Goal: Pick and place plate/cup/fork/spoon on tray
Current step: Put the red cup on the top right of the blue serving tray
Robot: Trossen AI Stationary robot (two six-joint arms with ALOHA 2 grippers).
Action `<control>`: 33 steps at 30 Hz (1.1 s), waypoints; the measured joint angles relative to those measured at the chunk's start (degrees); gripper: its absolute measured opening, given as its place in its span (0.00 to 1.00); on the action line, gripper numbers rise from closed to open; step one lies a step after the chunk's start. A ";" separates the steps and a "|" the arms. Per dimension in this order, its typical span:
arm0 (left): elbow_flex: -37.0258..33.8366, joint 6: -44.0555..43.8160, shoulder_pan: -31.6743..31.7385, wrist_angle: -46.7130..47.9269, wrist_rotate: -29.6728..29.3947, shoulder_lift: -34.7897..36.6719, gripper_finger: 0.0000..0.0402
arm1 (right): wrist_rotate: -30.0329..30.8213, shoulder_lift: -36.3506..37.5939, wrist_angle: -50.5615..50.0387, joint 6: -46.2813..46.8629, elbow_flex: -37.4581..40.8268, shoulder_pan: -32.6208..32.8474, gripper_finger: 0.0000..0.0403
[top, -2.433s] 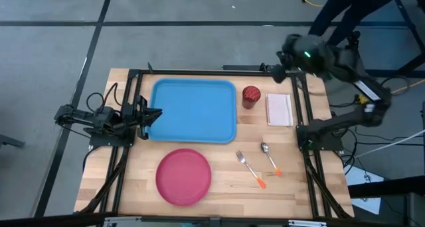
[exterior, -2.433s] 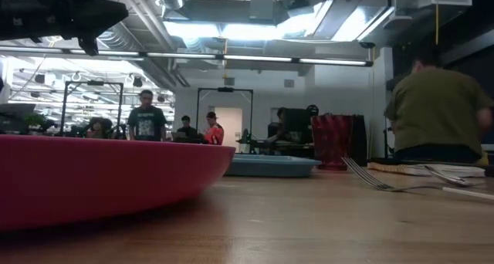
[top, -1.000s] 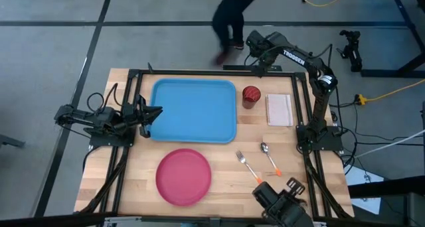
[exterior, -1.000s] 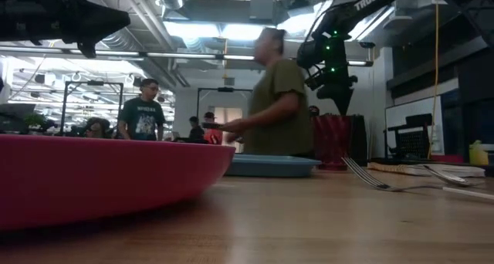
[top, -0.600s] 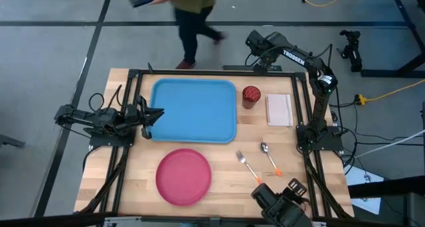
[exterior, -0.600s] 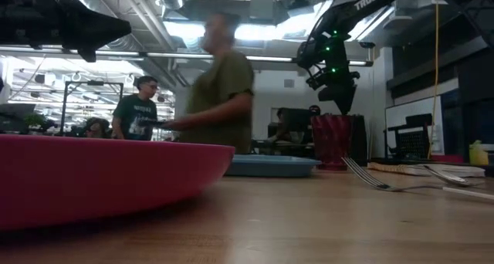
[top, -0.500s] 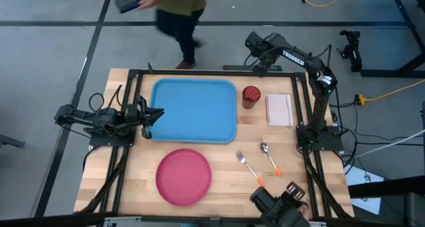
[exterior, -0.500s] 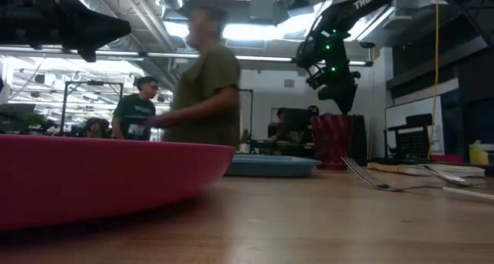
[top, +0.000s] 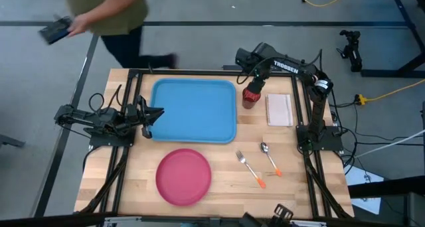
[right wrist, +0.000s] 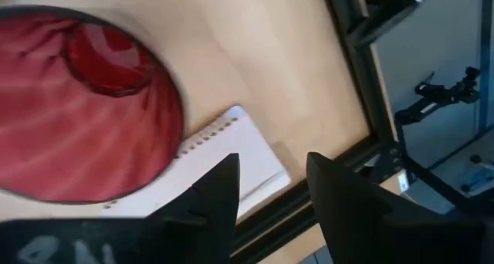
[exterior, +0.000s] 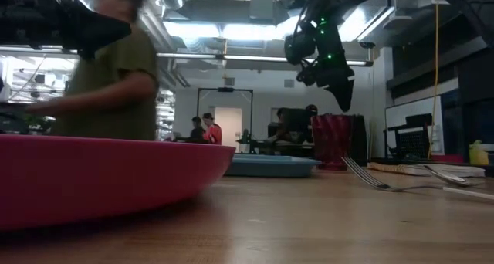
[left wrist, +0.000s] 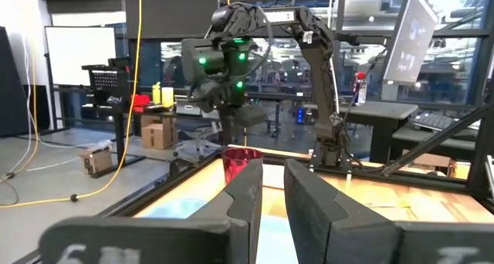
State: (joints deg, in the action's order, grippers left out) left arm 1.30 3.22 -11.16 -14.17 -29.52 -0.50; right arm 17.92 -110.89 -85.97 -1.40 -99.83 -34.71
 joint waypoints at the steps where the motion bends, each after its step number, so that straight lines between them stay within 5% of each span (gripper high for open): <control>1: 0.00 0.01 0.00 0.00 0.00 0.00 0.12 | -0.30 0.00 -0.07 0.60 0.00 0.62 0.39; 16: 0.00 0.01 0.00 0.05 0.00 -0.01 0.12 | -4.62 0.04 3.49 0.90 -0.02 6.49 0.39; 33: 0.00 0.00 0.00 1.41 0.00 0.01 0.12 | -7.50 0.04 9.62 -8.28 -0.04 4.26 0.39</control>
State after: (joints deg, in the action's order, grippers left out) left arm 1.30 3.22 -11.16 -12.77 -29.52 -0.49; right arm 10.41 -110.85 -76.36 -9.68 -99.88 -30.46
